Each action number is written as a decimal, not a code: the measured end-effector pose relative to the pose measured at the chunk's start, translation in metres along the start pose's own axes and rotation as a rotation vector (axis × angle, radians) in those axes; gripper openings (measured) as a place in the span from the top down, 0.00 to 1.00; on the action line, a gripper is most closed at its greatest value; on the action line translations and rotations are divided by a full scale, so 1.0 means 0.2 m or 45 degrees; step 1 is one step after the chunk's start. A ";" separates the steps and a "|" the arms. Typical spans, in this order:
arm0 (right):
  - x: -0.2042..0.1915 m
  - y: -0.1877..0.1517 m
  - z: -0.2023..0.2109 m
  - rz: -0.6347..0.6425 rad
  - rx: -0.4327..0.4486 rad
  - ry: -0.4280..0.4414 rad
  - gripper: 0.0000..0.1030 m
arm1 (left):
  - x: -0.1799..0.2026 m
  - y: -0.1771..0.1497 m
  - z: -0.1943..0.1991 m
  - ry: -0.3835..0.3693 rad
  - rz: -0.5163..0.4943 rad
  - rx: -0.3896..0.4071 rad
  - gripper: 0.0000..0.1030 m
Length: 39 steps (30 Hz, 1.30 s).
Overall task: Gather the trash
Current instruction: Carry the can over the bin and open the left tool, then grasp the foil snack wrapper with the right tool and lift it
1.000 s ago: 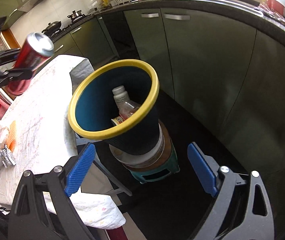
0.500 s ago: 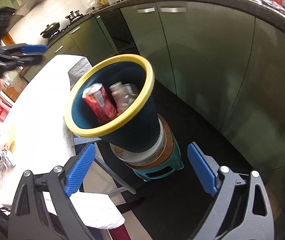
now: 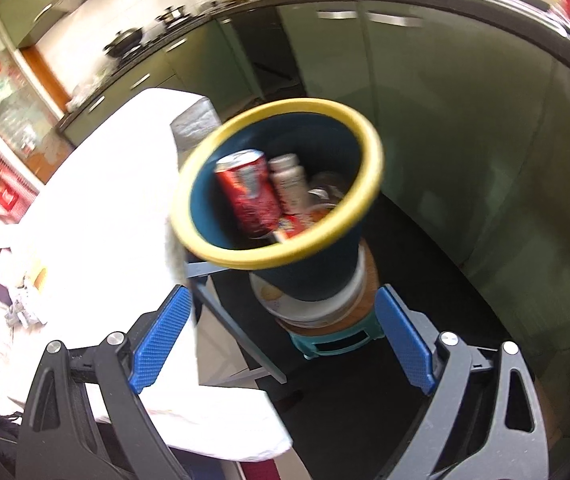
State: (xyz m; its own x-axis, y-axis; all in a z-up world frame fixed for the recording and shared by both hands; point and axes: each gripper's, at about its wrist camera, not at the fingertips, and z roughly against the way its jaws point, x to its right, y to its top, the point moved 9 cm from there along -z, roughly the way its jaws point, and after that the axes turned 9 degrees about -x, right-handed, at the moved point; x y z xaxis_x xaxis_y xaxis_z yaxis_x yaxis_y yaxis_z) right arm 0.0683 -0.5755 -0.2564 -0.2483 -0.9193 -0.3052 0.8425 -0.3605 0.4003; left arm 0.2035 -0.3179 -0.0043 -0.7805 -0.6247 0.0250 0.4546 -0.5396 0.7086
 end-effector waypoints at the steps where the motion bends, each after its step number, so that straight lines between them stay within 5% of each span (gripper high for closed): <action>1: -0.06 0.01 -0.01 0.030 -0.005 0.004 0.14 | -0.07 -0.05 0.07 0.036 0.036 0.027 0.05; 10: -0.81 0.07 -0.08 0.410 -0.067 0.139 0.14 | -0.57 -0.55 0.54 0.237 0.464 0.182 0.05; 19: -1.44 -0.18 -0.19 0.630 -0.191 0.310 0.14 | -0.91 -1.11 0.76 0.587 0.671 0.193 0.05; 32: -1.60 -0.21 -0.39 0.598 -0.232 0.232 0.15 | -0.97 -1.38 0.74 0.570 0.778 0.163 0.05; 39: -1.58 -0.20 -0.40 0.591 -0.228 0.218 0.36 | -0.96 -1.38 0.70 0.546 0.781 0.147 0.05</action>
State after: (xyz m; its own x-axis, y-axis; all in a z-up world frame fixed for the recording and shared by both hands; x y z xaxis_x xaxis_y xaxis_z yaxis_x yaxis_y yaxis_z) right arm 0.1506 -0.2573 -0.2451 0.2397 -0.9316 -0.2732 0.9174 0.1253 0.3777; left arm 0.1677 0.0303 -0.1062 -0.1564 -0.9714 0.1787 0.6875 0.0228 0.7259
